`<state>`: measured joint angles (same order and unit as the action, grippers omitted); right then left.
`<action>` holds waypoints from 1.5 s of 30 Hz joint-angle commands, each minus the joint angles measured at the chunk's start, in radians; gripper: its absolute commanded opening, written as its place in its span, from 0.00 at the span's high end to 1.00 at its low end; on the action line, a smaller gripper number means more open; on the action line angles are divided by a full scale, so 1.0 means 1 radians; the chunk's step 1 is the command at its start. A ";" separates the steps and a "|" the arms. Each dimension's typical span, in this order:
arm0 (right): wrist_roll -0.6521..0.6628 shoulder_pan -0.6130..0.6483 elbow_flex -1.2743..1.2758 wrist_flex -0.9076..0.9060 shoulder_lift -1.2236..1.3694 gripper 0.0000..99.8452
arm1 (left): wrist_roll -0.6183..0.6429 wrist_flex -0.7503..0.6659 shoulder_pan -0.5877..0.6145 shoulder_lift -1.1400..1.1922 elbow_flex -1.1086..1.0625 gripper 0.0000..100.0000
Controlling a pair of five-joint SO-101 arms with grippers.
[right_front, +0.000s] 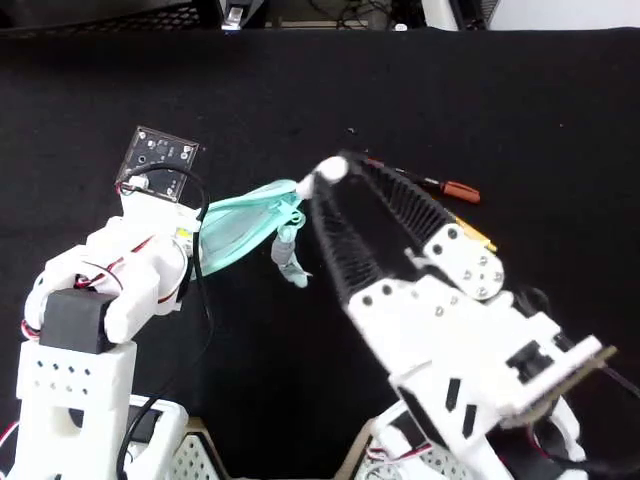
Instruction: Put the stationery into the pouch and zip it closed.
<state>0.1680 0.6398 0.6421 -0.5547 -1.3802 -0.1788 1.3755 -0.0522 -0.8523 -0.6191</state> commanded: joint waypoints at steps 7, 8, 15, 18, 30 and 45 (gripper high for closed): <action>-0.011 0.140 -0.024 -0.012 0.137 0.99 | -0.008 -0.002 0.005 0.078 -0.071 0.97; -0.011 0.144 -0.012 -0.012 0.145 0.99 | -0.008 -0.002 0.005 0.078 -0.071 0.97; -0.005 0.135 0.124 -0.012 0.177 0.99 | -0.008 -0.002 0.005 0.078 -0.071 0.97; -0.003 0.097 0.196 -0.014 0.177 0.99 | -0.008 -0.002 0.005 0.078 -0.071 0.97; 0.048 0.025 0.255 -0.213 0.211 0.74 | -0.008 -0.003 0.005 0.078 -0.071 0.97; 0.055 -0.296 -0.271 -0.543 0.228 0.74 | -0.008 -0.003 0.005 0.078 -0.073 0.97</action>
<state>0.2140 0.5754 0.4089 -1.0840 -1.1807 -0.1788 1.3755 -0.0522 -0.8523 -0.6191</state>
